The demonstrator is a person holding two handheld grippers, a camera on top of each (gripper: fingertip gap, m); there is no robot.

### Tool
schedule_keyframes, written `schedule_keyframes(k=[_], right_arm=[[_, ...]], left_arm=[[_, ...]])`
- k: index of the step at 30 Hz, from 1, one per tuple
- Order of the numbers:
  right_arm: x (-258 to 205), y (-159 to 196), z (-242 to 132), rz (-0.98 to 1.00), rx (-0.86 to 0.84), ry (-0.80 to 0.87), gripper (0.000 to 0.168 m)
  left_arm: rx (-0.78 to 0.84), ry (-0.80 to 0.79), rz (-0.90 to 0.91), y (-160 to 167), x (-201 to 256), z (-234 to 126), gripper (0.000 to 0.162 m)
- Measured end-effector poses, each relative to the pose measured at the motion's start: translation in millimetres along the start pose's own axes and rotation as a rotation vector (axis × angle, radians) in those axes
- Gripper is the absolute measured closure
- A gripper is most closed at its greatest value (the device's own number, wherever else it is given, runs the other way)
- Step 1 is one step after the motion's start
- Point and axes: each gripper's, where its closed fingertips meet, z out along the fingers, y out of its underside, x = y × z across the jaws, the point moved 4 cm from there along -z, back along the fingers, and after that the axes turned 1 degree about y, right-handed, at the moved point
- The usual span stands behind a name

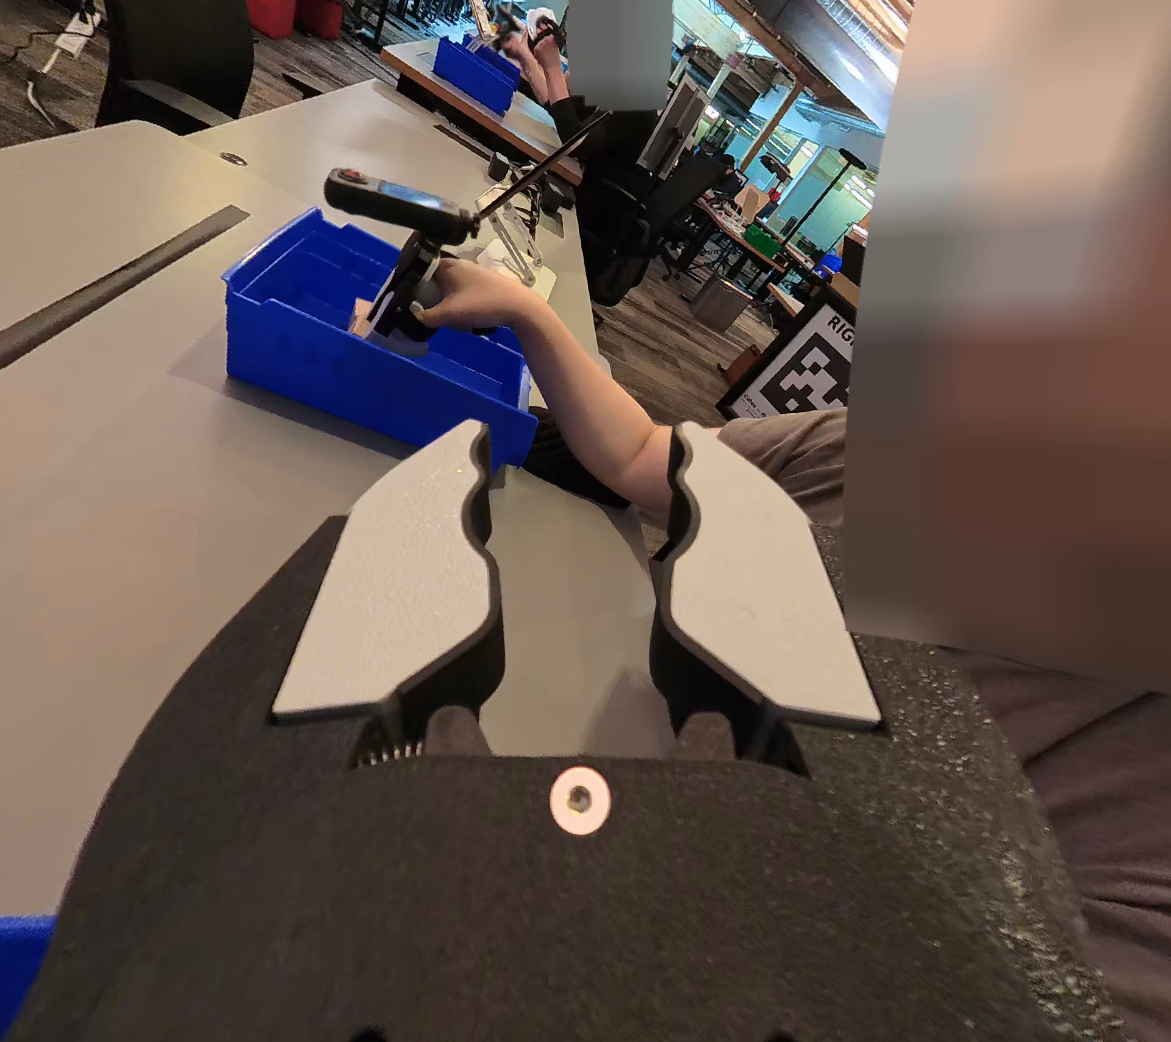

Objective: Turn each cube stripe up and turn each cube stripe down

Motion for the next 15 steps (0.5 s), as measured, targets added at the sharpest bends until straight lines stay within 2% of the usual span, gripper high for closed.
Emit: schedule_keyframes(k=[4, 6, 11, 14, 15], right_arm=[[0.6, -2.1, 5.1, -0.011, -0.006, 0.023, 0.123], [-2.4, -2.6, 4.8, -0.031, -0.010, 0.006, 0.121], [-9.1, -9.5, -17.2, -0.090, 0.072, 0.005, 0.105], [-14.6, -14.3, -42.9, -0.115, 0.179, -0.005, 0.105], [-15.9, -14.9, -50.6, -0.119, 0.209, -0.007, 0.105]], left_arm=[[0.014, -0.082, 0.052, -2.0, 2.2, -20.3, 0.111], [-0.029, -0.245, 0.064, 4.4, -9.8, -36.8, 0.110], [-0.252, -0.827, 0.112, 29.2, -65.2, -99.8, 0.110], [-0.405, -1.000, 0.155, 45.7, -92.8, -128.7, 0.118], [-0.488, -1.018, 0.159, 57.0, -101.6, -134.5, 0.112]])
